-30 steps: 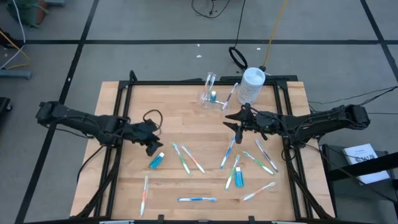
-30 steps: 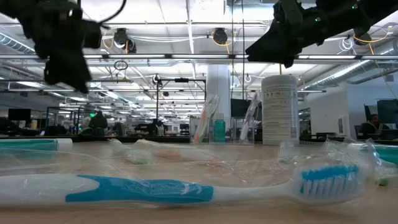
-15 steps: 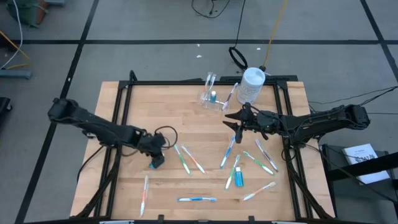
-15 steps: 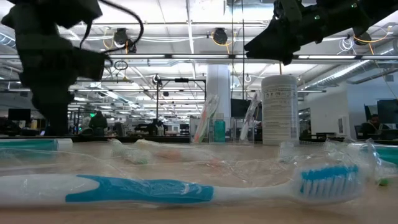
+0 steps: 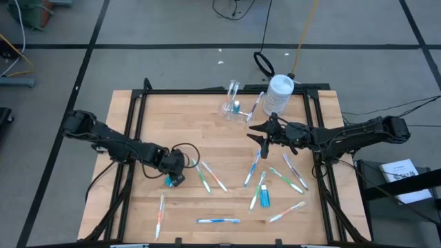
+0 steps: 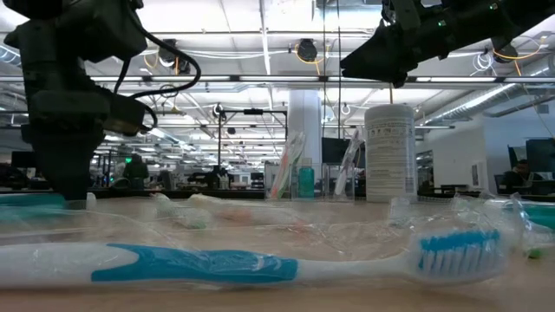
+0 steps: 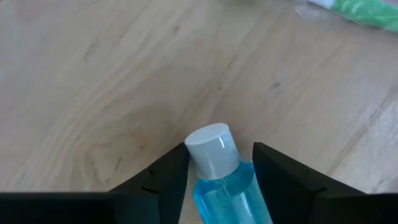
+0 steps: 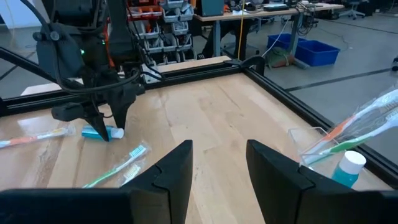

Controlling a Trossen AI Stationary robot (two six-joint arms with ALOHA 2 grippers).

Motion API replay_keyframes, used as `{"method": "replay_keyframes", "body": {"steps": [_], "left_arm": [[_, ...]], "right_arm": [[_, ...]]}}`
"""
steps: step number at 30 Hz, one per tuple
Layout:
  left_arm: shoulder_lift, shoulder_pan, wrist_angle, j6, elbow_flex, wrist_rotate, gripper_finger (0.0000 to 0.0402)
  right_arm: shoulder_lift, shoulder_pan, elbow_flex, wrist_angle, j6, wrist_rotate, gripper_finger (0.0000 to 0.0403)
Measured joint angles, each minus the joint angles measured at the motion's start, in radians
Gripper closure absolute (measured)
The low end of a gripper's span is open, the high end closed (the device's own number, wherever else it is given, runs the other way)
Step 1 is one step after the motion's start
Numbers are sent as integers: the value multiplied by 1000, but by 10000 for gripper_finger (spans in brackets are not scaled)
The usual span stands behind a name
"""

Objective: Pick & Place toothbrushing station
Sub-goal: Put the blue mouthwash into the transparent organizer

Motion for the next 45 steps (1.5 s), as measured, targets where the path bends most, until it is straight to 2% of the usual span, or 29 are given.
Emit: {"method": "replay_keyframes", "body": {"steps": [9, 17, 21, 25, 29, 35, 42, 45], "left_arm": [[1, 0, -7, -45, -2, -33, 304], [8, 0, -7, -101, 33, -71, 288], [6, 4, 70, -27, 115, -258, 286], [8, 19, 266, 150, 181, -460, 285], [6, 58, 620, 389, 201, -616, 285], [50, 151, 1115, 702, 201, -626, 285], [233, 273, 1440, 810, 201, -619, 284], [332, 338, 1554, 828, 210, -558, 284]], "right_arm": [[0, 0, 0, -1, 0, 0, 261], [0, 0, 0, 0, 0, 0, 261], [0, 0, 0, 19, 0, 0, 261], [0, 0, 1, 38, 2, 0, 261], [0, 0, 1, 37, 2, 0, 261], [0, 0, 1, 36, -11, 0, 261], [0, -1, 1, 39, -42, 0, 261], [0, -2, 1, 39, -58, 1, 261]]}}
